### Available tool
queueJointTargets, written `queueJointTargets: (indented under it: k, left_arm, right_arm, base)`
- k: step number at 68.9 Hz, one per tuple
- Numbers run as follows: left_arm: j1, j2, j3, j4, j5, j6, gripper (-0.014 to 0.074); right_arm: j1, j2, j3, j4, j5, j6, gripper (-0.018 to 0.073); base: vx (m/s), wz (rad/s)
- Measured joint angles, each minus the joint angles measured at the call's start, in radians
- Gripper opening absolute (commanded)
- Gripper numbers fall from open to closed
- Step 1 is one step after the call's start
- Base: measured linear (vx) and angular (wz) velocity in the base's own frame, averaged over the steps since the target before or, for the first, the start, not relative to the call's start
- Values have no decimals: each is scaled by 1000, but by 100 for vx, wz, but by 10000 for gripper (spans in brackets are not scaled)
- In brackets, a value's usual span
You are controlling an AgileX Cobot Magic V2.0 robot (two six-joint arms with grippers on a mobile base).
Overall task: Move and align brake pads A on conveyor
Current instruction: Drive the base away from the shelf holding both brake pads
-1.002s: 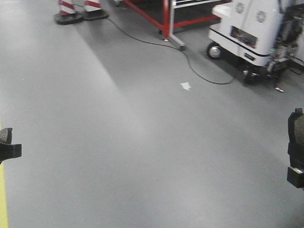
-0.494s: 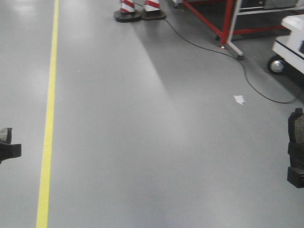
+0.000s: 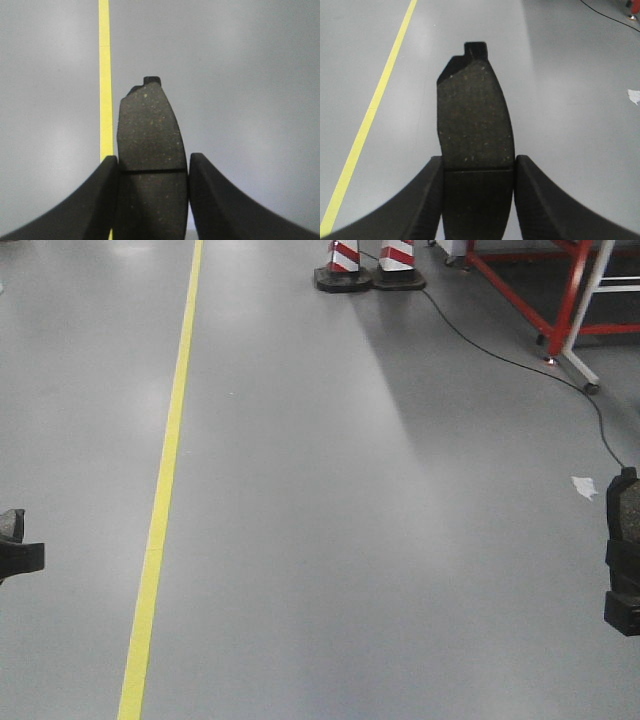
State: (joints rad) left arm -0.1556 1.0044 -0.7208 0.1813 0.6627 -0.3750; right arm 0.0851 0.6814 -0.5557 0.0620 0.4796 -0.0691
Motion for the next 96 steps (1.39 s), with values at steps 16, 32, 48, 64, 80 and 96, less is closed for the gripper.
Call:
queueJointTargets:
  k: [16, 32, 48, 64, 80, 96]
  left_arm:
    - [0, 0, 0, 0, 0, 0, 93]
    - [0, 0, 0, 0, 0, 0, 93]
    - [0, 0, 0, 0, 0, 0, 93]
    - [0, 0, 0, 0, 0, 0, 93]
    - [0, 0, 0, 0, 0, 0, 93]
    - [0, 0, 0, 0, 0, 0, 93]
  right_arm:
    - [0, 0, 0, 0, 0, 0, 70]
    - [0, 0, 0, 0, 8, 0, 70]
    - [0, 0, 0, 0, 11, 0, 70]
    - [0, 0, 0, 0, 11, 0, 70]
    - [0, 0, 0, 0, 11, 0, 70]
    - [0, 0, 0, 0, 11, 0, 70]
  base:
    - [33, 10]
    - [41, 0]
    - [46, 0]
    - [49, 4]
    - [52, 10]
    - [54, 8]
